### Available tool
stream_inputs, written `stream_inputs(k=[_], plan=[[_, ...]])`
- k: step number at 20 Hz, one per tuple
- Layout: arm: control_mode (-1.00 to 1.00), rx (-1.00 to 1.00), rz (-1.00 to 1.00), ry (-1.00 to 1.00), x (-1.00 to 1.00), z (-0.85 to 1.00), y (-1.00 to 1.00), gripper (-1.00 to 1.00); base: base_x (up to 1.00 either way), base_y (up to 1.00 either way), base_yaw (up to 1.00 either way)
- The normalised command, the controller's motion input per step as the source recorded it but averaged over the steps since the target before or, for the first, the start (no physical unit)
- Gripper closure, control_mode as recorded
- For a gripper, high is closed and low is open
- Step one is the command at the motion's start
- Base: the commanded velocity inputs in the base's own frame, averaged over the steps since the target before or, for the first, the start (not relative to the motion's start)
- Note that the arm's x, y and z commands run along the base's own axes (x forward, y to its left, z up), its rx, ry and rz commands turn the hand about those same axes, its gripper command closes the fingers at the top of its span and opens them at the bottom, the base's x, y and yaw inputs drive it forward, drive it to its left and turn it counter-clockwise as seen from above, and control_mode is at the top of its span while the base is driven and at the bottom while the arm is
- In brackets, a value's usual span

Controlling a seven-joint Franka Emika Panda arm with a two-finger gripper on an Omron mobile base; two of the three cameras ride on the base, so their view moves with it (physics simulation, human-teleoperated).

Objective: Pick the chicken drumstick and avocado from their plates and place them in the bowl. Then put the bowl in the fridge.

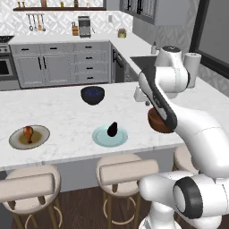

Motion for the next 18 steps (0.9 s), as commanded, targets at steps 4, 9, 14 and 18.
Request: stream_inputs(k=[4, 9, 14, 18], plan=[[-1.00, 0.00, 0.00, 0.00, -0.14, -0.16, 0.14, -1.00, 0.00, 0.00, 0.00], [-1.00, 0.00, -0.12, 0.00, 0.25, -0.75, 0.92, -1.00, 0.00, 0.00, 0.00], [-1.00, 0.00, -0.12, 0.03, 0.77, -0.68, 0.56, -1.00, 0.00, 0.00, 0.00], [-1.00, 0.00, -0.18, 0.14, 0.86, -0.45, 0.03, -1.00, 0.00, 0.00, 0.00]])
